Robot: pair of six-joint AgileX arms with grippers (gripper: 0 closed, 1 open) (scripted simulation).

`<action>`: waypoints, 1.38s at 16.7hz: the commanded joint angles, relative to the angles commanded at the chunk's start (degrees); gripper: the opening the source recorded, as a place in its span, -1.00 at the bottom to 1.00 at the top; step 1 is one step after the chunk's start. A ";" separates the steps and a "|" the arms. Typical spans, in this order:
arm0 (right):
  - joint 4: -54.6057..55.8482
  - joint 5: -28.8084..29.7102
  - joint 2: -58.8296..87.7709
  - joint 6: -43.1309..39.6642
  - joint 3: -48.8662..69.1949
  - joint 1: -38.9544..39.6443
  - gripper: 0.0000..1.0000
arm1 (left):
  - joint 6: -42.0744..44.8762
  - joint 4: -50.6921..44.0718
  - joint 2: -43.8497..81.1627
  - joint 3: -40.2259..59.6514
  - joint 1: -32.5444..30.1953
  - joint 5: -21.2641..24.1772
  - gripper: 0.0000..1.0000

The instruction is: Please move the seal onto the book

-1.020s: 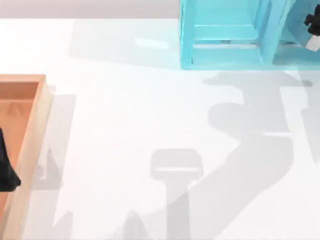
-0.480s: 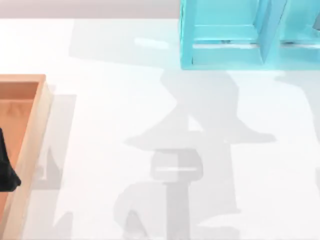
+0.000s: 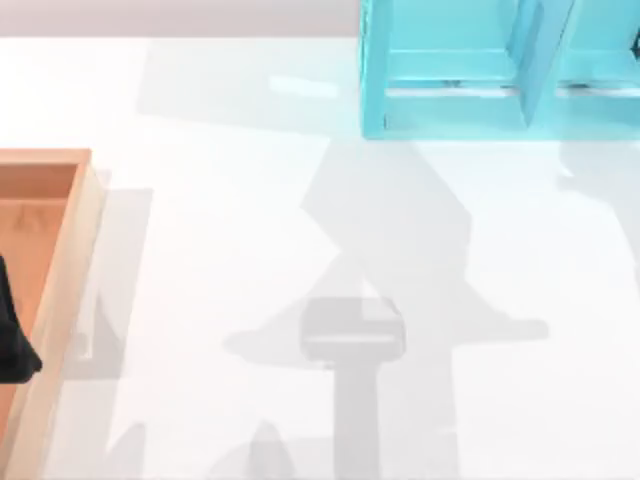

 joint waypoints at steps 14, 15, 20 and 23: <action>6.73 22.35 20.29 -31.22 8.23 34.57 -1.00 | 0.00 0.00 0.00 0.00 0.00 0.00 1.00; 7.42 25.42 23.03 -36.64 8.99 39.11 -1.00 | 0.00 0.00 0.00 0.00 0.00 0.00 1.00; 10.79 40.63 35.84 -64.58 12.47 57.74 -1.00 | 0.00 0.00 0.00 0.00 0.00 0.00 1.00; 12.77 48.43 40.98 -78.61 14.12 64.91 -1.00 | 0.00 0.00 0.00 0.00 0.00 0.00 1.00</action>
